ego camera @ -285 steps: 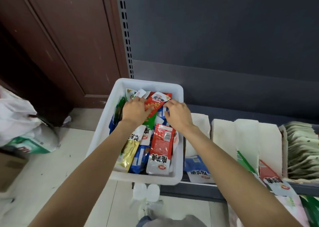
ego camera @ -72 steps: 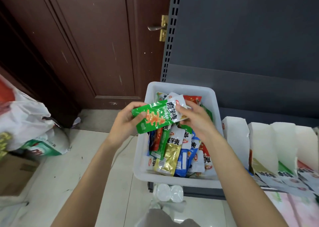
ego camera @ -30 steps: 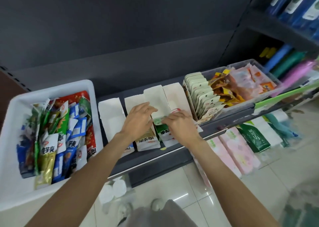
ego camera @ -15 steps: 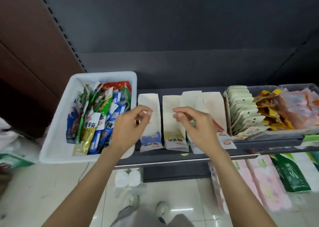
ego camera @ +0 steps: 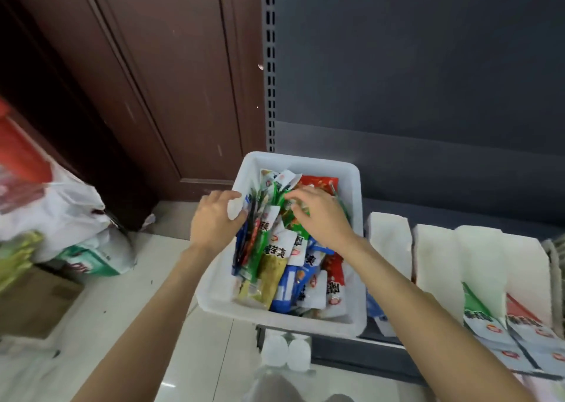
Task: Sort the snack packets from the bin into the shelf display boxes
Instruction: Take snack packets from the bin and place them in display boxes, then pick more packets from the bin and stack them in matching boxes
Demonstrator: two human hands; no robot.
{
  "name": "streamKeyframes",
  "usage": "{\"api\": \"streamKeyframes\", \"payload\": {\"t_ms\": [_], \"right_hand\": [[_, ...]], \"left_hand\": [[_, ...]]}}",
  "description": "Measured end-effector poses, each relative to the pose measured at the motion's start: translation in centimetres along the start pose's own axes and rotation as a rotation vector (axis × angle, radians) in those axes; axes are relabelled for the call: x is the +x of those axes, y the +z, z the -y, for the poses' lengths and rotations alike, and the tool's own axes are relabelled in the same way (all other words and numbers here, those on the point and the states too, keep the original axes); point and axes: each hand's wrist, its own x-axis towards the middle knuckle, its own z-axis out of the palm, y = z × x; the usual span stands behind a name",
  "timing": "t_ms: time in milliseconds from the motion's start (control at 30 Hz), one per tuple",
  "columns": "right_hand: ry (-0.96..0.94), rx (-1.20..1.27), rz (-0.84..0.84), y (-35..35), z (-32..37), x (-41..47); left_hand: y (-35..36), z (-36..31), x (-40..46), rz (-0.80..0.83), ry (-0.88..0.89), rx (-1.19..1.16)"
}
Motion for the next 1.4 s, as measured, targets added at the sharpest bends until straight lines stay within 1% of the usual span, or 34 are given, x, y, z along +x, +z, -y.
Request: {"api": "streamKeyframes", "payload": {"t_ms": [100,200,267,333,400,467,500,533,567,600,667,700,733,800,867,933,967,1033,1133,1233,1300,1400], "right_hand": [[-0.041,-0.178,0.072,2.2,0.4,3.9],[-0.089,-0.318,0.167,4.3,1.0,6.8],[-0.066,-0.415,0.252,5.3,1.5,8.4],[-0.025,-0.542,0.319,6.0,1.8,9.7],[-0.009,-0.606,0.331,6.3,2.0,10.6],[-0.029,-0.593,0.300,6.2,1.9,10.7],[-0.046,-0.577,0.272,5.9,1.8,10.4],[-0.060,-0.549,0.219,5.5,1.7,10.1],[-0.070,-0.500,0.121,5.1,1.5,9.6],[-0.066,-0.429,-0.022,4.5,1.4,9.0],[0.011,-0.222,-0.312,3.0,1.5,7.8],[0.091,-0.070,-0.387,2.1,1.8,7.2],[0.198,0.112,-0.407,1.3,2.3,6.6],[0.397,0.484,-0.387,0.2,3.7,5.8],[0.495,0.709,-0.380,-0.1,4.5,5.2],[0.523,0.881,-0.351,0.1,5.0,4.6],[0.528,0.944,-0.329,0.3,5.1,4.4],[0.535,1.001,-0.299,0.4,5.2,3.9],[0.568,0.998,-0.367,0.1,4.7,2.9],[0.555,0.837,-0.434,-1.2,3.8,1.1],[0.502,0.739,-0.401,-2.6,3.4,-0.7],[0.477,0.720,-0.334,-4.4,3.0,-4.1]], "left_hand": [[0.9,0.7,1.9,0.022,0.098,0.059],[1.7,1.1,3.0,0.073,0.138,0.087],[2.1,1.4,3.4,0.122,0.143,0.086],[2.2,1.6,3.6,0.129,0.158,0.078],[2.2,1.8,3.6,0.134,0.167,0.063],[2.3,2.3,3.8,0.157,0.165,0.013],[2.2,2.5,3.9,0.170,0.151,-0.050],[2.0,2.7,4.0,0.182,0.115,-0.158],[1.5,2.7,4.1,0.190,0.043,-0.317],[0.9,2.5,4.2,0.187,-0.062,-0.510],[-0.6,1.9,4.4,0.149,-0.271,-0.876],[-1.2,1.6,4.5,0.141,-0.331,-0.999],[-1.8,1.4,4.6,0.151,-0.352,-1.093],[-2.6,0.8,4.8,0.228,-0.306,-1.211],[-2.9,0.0,4.8,0.342,-0.232,-1.206],[-3.1,-0.8,4.6,0.441,-0.208,-1.159],[-3.1,-1.1,4.5,0.468,-0.198,-1.120],[-3.0,-1.5,4.1,0.465,-0.151,-1.059],[-2.8,-1.4,3.5,0.464,-0.063,-1.000],[-2.9,-1.3,3.1,0.520,0.037,-0.901],[-3.2,-2.0,2.8,0.544,0.121,-0.822],[-3.7,-4.8,2.0,0.574,0.237,-0.727]]}}
